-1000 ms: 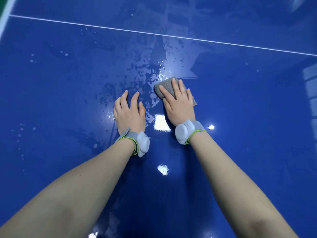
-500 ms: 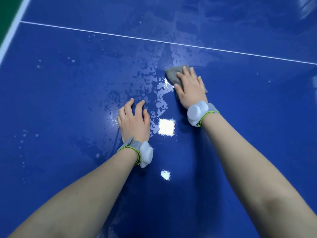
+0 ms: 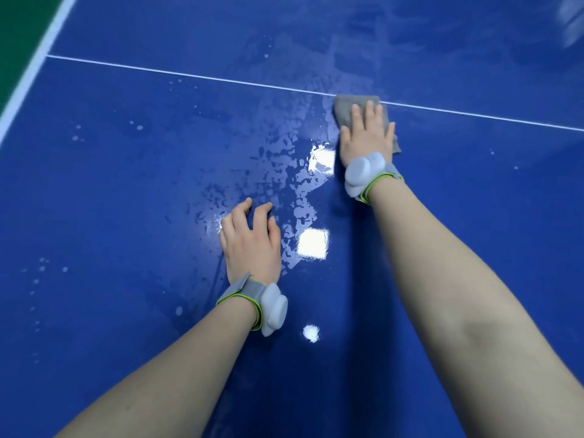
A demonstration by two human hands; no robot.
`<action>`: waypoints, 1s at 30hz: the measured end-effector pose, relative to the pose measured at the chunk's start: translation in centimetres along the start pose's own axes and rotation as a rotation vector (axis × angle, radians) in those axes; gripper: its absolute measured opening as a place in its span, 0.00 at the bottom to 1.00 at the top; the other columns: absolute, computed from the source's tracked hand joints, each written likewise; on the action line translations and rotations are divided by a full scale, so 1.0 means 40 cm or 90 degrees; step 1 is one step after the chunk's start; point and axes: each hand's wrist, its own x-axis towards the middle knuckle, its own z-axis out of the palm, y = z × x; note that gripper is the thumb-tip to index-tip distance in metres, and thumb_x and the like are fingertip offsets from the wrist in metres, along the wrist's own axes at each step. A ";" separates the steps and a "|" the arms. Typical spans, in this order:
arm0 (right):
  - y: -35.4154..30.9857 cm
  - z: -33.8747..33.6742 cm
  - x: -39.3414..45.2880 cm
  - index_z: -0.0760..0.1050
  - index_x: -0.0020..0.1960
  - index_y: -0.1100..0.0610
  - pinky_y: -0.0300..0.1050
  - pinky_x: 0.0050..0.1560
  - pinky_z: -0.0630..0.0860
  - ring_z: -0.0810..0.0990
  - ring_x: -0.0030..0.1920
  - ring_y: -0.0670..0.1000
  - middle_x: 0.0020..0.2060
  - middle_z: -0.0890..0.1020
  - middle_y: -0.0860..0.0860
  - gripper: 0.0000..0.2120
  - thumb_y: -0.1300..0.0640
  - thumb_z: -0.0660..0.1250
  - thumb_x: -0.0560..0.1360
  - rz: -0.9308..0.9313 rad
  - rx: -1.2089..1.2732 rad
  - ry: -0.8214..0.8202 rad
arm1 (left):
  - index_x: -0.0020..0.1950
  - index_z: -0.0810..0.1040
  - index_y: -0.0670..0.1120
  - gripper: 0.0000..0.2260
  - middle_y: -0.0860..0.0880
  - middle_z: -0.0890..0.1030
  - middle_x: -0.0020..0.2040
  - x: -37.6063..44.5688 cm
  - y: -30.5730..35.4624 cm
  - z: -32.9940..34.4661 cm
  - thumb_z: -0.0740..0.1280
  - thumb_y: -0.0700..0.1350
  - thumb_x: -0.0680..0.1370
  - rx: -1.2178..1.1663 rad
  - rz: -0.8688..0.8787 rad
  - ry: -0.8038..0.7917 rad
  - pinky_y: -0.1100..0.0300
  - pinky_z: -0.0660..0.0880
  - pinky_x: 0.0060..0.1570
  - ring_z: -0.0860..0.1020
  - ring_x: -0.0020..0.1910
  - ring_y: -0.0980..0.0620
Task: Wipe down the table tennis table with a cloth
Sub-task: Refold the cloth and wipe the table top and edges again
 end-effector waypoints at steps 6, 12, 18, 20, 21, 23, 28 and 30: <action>-0.045 0.005 -0.024 0.52 0.77 0.50 0.49 0.73 0.40 0.44 0.77 0.50 0.77 0.49 0.50 0.23 0.53 0.50 0.83 -0.299 0.007 -0.072 | 0.54 0.78 0.46 0.12 0.43 0.76 0.57 0.001 0.002 -0.002 0.59 0.47 0.77 -0.002 -0.003 -0.007 0.49 0.71 0.53 0.65 0.54 0.49; -0.004 0.002 0.010 0.52 0.77 0.51 0.51 0.74 0.40 0.43 0.77 0.51 0.78 0.48 0.51 0.23 0.53 0.48 0.83 -0.092 0.006 -0.014 | 0.55 0.78 0.46 0.12 0.44 0.76 0.57 0.004 0.002 -0.001 0.59 0.47 0.77 -0.004 -0.006 -0.011 0.50 0.71 0.54 0.65 0.54 0.49; -0.093 0.017 -0.113 0.54 0.76 0.46 0.50 0.73 0.41 0.43 0.77 0.51 0.78 0.46 0.51 0.24 0.55 0.52 0.82 -0.296 0.004 -0.091 | 0.54 0.79 0.45 0.13 0.43 0.76 0.56 0.008 0.004 -0.012 0.58 0.46 0.77 -0.036 -0.011 -0.028 0.50 0.72 0.53 0.65 0.54 0.49; -0.095 0.029 -0.175 0.56 0.76 0.45 0.50 0.73 0.41 0.44 0.77 0.51 0.77 0.48 0.50 0.23 0.56 0.53 0.82 -0.399 0.003 -0.128 | 0.53 0.80 0.44 0.14 0.43 0.78 0.55 0.009 0.004 -0.021 0.57 0.45 0.76 -0.069 -0.003 -0.031 0.52 0.72 0.52 0.66 0.53 0.49; -0.085 0.036 -0.183 0.58 0.75 0.45 0.49 0.73 0.41 0.45 0.77 0.50 0.77 0.49 0.50 0.22 0.56 0.53 0.82 -0.424 0.007 -0.142 | 0.52 0.80 0.43 0.14 0.43 0.78 0.55 0.012 -0.003 -0.020 0.57 0.45 0.76 -0.093 0.004 -0.042 0.53 0.71 0.52 0.66 0.53 0.48; -0.048 0.025 -0.183 0.58 0.75 0.45 0.48 0.74 0.42 0.45 0.77 0.50 0.77 0.50 0.50 0.21 0.55 0.53 0.83 -0.386 0.024 -0.136 | 0.53 0.80 0.41 0.16 0.43 0.78 0.56 0.012 -0.021 -0.047 0.55 0.45 0.77 -0.153 0.018 -0.088 0.65 0.65 0.57 0.69 0.54 0.47; -0.036 0.041 -0.215 0.54 0.76 0.46 0.48 0.73 0.40 0.43 0.77 0.52 0.78 0.48 0.52 0.22 0.53 0.50 0.83 -0.080 0.035 -0.023 | 0.57 0.79 0.39 0.15 0.42 0.76 0.60 -0.017 -0.085 -0.124 0.55 0.38 0.77 -0.198 0.035 -0.155 0.76 0.53 0.59 0.64 0.57 0.53; -0.078 0.057 -0.271 0.52 0.77 0.46 0.50 0.73 0.39 0.42 0.77 0.53 0.77 0.46 0.53 0.23 0.53 0.50 0.83 -0.105 0.029 -0.034 | 0.57 0.79 0.39 0.16 0.42 0.76 0.60 -0.036 -0.093 -0.138 0.55 0.38 0.76 -0.195 0.018 -0.160 0.74 0.53 0.59 0.65 0.57 0.52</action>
